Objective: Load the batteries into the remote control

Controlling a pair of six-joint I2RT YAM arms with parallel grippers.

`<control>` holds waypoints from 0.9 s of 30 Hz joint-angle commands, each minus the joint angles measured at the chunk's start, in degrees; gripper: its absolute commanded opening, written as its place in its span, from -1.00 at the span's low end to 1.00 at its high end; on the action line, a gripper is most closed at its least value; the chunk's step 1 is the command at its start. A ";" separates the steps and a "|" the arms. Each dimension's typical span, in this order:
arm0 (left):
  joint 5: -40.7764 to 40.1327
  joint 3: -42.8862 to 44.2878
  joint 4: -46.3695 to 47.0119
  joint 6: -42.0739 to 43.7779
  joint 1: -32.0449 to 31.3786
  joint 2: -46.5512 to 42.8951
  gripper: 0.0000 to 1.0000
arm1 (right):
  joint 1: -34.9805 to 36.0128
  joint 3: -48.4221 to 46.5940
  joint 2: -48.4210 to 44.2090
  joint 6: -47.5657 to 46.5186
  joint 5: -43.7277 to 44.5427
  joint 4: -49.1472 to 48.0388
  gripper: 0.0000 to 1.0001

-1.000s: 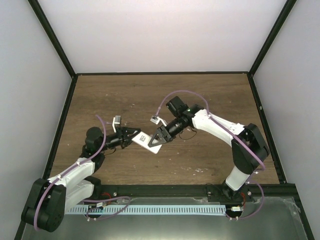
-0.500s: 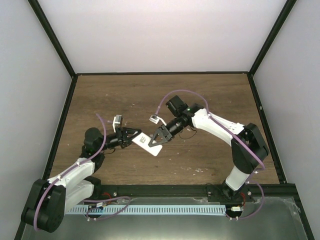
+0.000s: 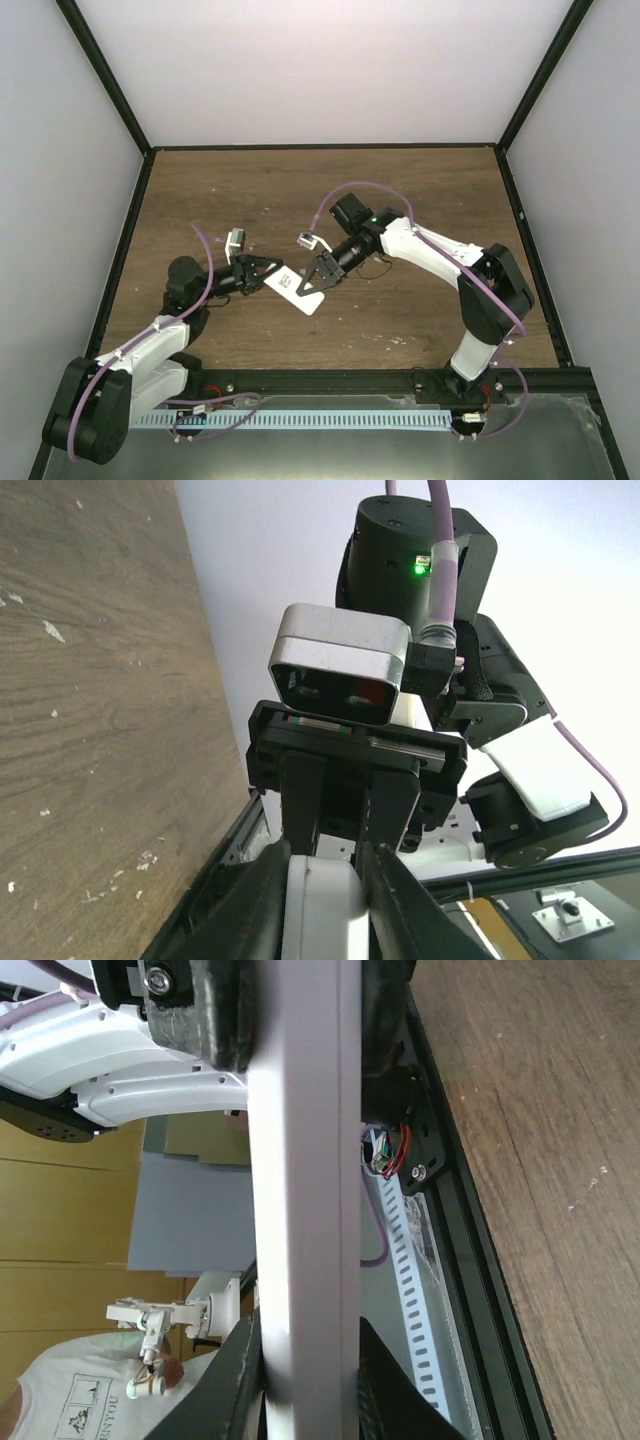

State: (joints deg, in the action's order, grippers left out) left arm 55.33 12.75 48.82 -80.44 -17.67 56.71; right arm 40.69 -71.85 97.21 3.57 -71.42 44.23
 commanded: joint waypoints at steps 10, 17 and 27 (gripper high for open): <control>-7.67 -3.99 -11.39 7.33 4.48 -5.66 0.46 | 0.76 -0.97 -0.39 -0.63 11.25 0.10 -0.96; -20.83 2.93 -51.62 30.29 9.54 -20.68 0.52 | 1.04 -0.83 0.38 4.72 48.32 2.07 -0.99; -21.47 4.78 -54.59 31.44 9.67 -19.45 0.53 | 4.86 -8.45 10.26 12.06 84.10 2.50 -0.99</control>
State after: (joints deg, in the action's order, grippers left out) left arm 34.94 16.95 -2.11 -51.51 -8.27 36.77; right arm 43.38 -75.50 103.53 12.23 -5.30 46.22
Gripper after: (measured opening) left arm 0.764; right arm 0.104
